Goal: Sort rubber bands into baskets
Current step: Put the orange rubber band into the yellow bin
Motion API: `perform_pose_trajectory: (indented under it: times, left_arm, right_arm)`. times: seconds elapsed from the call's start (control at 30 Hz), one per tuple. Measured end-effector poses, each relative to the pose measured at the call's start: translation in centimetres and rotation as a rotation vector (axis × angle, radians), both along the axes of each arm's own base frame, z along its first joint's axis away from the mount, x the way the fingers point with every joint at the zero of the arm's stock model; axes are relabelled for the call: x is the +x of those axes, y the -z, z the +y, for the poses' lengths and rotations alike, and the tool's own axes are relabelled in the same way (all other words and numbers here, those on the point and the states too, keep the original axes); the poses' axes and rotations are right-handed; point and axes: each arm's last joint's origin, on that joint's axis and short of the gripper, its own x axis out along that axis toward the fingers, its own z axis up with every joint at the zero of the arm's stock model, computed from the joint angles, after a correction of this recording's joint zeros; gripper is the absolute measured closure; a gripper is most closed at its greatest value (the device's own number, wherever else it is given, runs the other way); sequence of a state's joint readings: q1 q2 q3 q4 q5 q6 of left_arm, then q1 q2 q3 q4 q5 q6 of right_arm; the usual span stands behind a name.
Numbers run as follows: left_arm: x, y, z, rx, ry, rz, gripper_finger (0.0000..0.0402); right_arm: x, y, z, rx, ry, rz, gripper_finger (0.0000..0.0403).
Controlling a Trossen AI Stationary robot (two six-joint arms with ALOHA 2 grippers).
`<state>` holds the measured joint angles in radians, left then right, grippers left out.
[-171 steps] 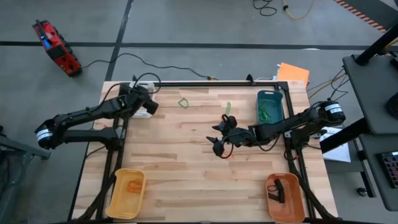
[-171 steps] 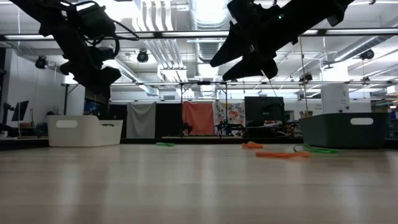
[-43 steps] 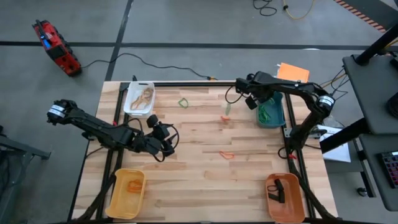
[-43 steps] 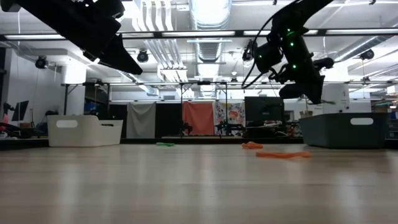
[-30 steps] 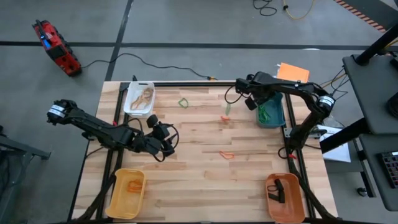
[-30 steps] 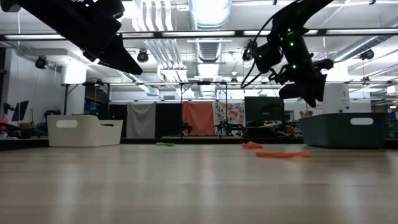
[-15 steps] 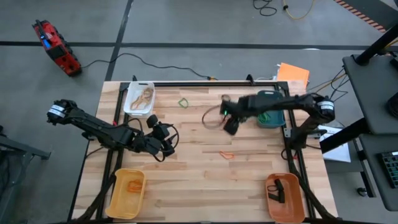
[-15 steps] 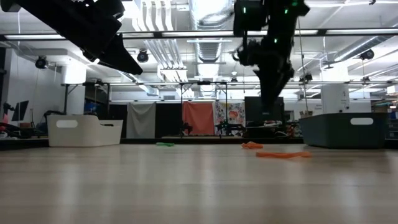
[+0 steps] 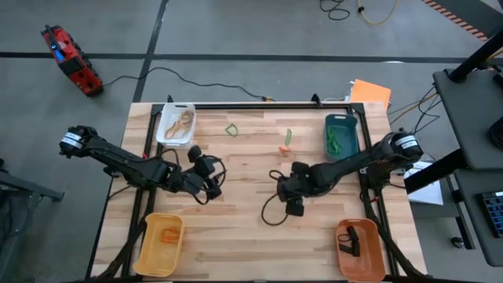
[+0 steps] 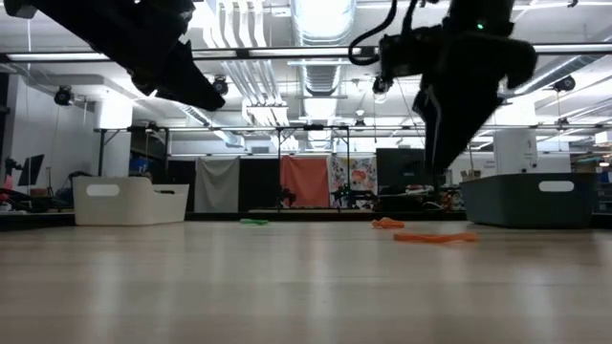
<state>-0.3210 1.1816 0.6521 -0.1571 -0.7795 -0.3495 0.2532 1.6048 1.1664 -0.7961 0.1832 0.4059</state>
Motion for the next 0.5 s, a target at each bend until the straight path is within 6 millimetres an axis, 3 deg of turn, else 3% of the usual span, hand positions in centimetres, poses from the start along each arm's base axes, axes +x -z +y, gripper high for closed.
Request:
perform_pose_trajectory:
  times: [0.13,0.5]
  left_arm:
    - [0.2,-0.1,-0.2,-0.021,0.049,-0.003,0.0208]
    - [0.5,-0.3,-0.6,-0.062,0.178,-0.001,0.0208]
  right_arm:
    - [-0.3,1.7,0.8,0.013,0.002,-0.018,0.02]
    - [-2.3,6.0,0.5,0.036,0.069,-0.008,0.02]
